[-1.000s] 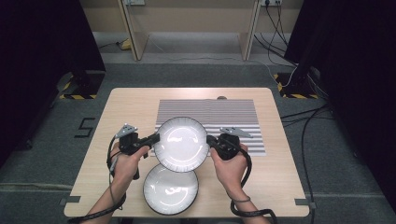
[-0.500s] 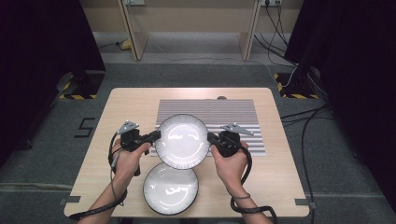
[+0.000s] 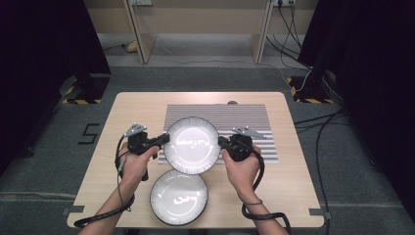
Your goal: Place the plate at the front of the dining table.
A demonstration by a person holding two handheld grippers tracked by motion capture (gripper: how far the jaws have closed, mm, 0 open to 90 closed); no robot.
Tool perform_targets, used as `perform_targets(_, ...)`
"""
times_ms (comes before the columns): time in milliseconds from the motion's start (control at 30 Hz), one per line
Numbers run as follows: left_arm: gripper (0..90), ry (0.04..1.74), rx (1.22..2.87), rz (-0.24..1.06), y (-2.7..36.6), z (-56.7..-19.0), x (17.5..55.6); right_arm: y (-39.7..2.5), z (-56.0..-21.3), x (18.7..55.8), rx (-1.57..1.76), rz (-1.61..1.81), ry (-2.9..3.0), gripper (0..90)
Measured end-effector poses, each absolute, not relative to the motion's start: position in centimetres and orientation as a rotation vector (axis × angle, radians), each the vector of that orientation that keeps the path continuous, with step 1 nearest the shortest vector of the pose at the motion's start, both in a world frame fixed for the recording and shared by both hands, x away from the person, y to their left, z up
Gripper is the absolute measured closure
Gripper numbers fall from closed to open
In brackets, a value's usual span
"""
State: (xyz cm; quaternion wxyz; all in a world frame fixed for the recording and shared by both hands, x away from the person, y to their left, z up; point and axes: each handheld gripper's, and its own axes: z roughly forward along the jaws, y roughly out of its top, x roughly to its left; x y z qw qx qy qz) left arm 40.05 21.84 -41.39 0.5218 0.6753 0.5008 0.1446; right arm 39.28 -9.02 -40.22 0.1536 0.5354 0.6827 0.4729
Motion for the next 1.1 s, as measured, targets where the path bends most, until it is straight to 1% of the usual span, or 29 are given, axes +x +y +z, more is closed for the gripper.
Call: perform_targets(1100, 85.8, 1.200, 1.614, 0.348, 21.8, -40.9, 41.4, -8.9, -39.7, 40.4, 1.537, 1.359, 1.941, 88.2)
